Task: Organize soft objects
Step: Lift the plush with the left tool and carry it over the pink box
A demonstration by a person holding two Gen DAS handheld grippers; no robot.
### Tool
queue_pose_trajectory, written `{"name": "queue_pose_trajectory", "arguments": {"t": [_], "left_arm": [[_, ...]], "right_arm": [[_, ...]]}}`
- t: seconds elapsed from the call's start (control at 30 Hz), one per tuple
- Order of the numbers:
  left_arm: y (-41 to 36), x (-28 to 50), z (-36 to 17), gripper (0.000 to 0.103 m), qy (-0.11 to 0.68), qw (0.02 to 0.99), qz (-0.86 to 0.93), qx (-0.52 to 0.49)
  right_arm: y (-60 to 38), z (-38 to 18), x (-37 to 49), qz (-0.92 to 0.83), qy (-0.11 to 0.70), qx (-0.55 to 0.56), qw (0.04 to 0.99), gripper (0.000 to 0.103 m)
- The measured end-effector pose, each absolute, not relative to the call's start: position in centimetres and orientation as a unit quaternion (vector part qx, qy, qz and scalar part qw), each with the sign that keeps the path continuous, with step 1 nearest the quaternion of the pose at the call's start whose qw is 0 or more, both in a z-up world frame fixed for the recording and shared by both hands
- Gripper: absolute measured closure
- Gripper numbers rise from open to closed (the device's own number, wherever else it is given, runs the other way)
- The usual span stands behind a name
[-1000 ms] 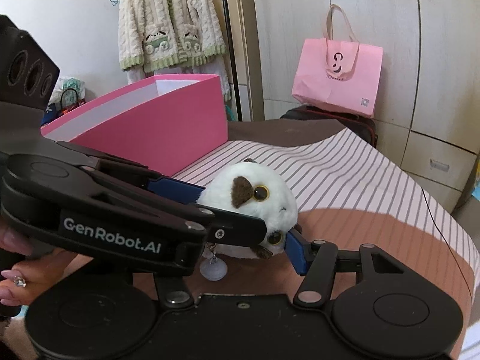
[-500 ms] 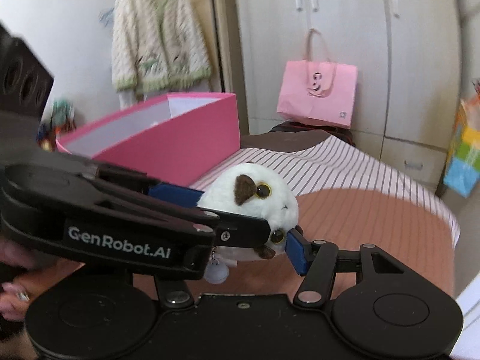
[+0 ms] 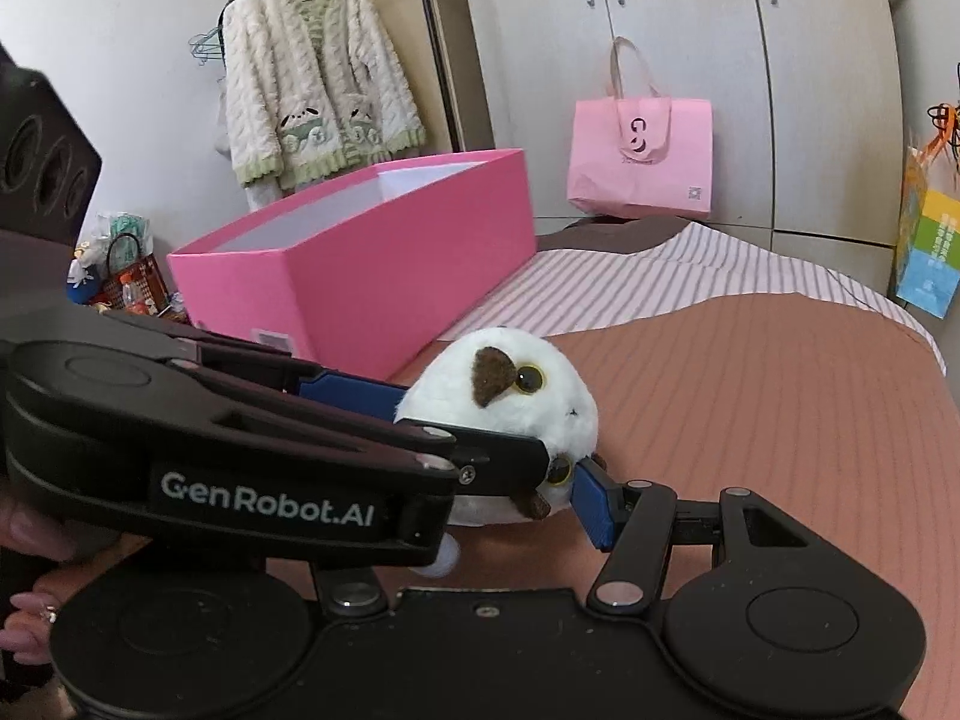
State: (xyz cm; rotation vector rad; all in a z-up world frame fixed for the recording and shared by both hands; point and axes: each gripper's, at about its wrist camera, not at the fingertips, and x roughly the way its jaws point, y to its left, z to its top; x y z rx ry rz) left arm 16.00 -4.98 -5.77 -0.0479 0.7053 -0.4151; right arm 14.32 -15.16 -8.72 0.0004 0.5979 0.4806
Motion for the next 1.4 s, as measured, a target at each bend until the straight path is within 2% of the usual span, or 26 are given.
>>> {"name": "queue_pose_trajectory", "arguments": {"t": [0.4, 0.77, 1.03, 1.4], "left_arm": [[1.3, 13.2, -5.9, 0.042, 0.371, 0.905, -0.193, -0.078], [6.7, 11.8, -4.7, 0.043, 0.405, 0.880, -0.212, -0.127], [9.2, 11.4, -1.5, 0.044, 0.375, 0.893, -0.216, -0.122], [12.3, 12.3, 1.6, 0.043, 0.321, 0.914, -0.197, -0.149]], "right_arm": [[-10.1, -7.9, 12.1, 0.249, 0.342, 0.016, 0.906, 0.040], [-5.0, -5.0, 10.4, 0.286, 0.357, -0.081, 0.886, 0.038], [-2.4, -1.8, 9.8, 0.302, 0.306, -0.117, 0.895, 0.038], [0.4, 1.7, 11.2, 0.302, 0.240, -0.106, 0.916, 0.038]]}}
